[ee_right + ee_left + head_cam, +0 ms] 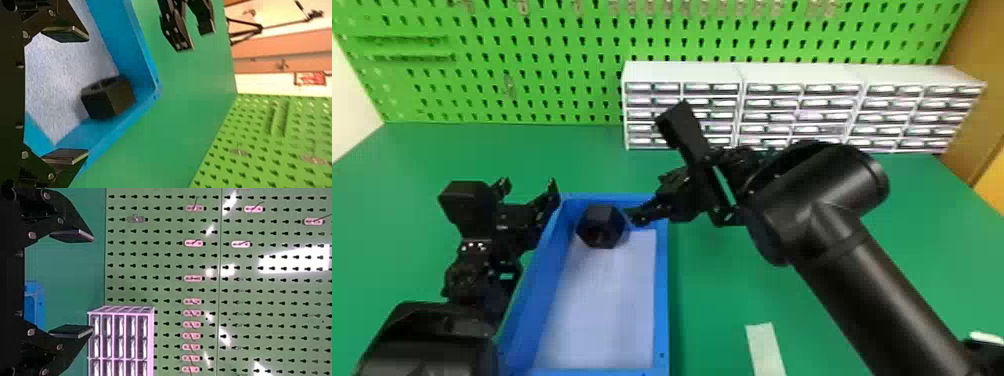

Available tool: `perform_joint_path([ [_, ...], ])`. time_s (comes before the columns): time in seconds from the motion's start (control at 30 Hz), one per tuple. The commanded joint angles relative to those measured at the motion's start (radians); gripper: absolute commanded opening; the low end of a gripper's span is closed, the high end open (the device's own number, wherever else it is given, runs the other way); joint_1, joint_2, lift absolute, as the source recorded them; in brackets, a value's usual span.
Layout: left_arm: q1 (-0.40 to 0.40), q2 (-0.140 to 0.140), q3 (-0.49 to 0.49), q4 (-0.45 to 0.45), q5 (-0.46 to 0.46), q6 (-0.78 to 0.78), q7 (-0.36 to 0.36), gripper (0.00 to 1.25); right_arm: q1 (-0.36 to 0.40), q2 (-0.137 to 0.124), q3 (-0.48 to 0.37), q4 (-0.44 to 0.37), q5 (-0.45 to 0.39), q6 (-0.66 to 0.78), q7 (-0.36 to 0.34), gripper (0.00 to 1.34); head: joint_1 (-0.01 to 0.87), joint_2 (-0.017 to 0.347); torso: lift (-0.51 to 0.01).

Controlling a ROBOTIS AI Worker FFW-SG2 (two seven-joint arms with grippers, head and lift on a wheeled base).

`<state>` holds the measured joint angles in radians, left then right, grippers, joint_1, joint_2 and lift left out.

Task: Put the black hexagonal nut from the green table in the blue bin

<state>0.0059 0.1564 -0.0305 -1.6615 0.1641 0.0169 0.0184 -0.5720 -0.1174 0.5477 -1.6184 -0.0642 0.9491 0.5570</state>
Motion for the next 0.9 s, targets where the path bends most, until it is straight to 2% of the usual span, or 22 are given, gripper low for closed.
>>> perform_joint_path([
  [0.0, 0.0, 0.0, 0.001, -0.001, 0.0, 0.0, 0.0, 0.81, 0.029, 0.007, -0.074, -0.012, 0.003, -0.036, 0.001, 1.08, 0.686, 0.052, -0.097],
  [0.6, 0.0, 0.0, 0.006, -0.004, 0.005, -0.006, 0.0, 0.81, 0.127, 0.038, -0.307, -0.018, 0.024, -0.204, 0.0, 1.08, 0.686, 0.052, -0.097],
  [0.87, 0.0, 0.0, 0.006, -0.007, 0.005, -0.006, 0.0, 0.81, 0.167, 0.051, -0.396, -0.017, 0.061, -0.267, -0.002, 1.08, 0.686, 0.052, -0.097],
])
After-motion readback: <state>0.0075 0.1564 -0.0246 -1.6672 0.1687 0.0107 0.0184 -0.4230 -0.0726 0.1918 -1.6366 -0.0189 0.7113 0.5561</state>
